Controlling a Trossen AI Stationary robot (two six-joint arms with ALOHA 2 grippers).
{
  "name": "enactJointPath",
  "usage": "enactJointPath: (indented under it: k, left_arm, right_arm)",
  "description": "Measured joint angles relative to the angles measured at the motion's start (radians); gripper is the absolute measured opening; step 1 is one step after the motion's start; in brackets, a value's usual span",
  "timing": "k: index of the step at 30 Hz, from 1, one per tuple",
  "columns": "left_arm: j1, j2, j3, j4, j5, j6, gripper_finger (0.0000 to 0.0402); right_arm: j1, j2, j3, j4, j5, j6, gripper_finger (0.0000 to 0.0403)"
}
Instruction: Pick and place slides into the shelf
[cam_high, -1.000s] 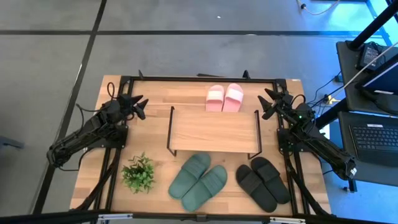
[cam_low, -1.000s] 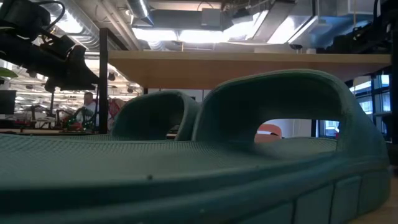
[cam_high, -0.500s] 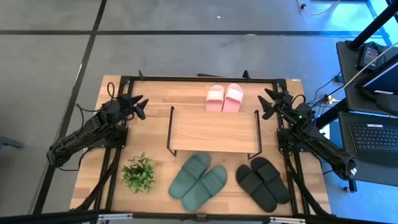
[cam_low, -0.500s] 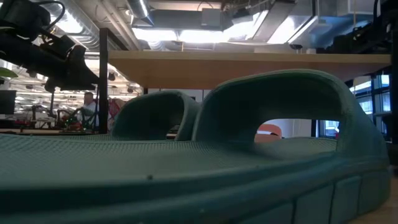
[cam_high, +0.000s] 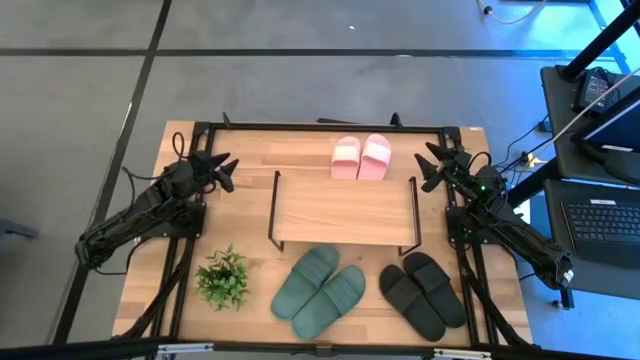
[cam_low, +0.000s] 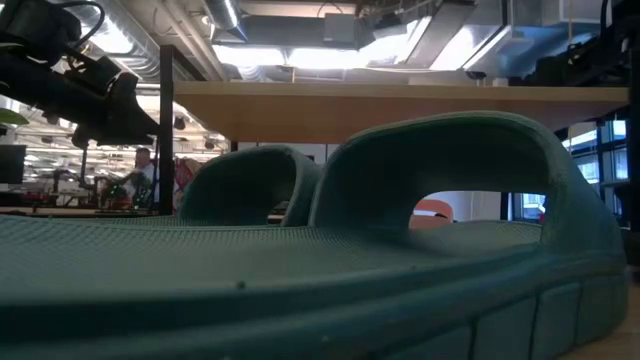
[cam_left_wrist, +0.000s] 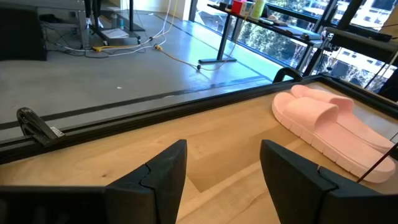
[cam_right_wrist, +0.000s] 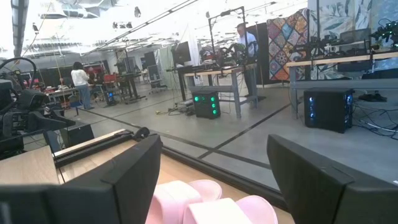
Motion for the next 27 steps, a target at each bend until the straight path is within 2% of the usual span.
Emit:
enactJointPath:
  k: [27]
  left_arm:
    - [0.000,0.000,-0.001,0.009,-0.010,0.015,0.0196]
  right_arm:
    - [0.000,0.000,0.000,0.001,0.000,0.007,0.0291]
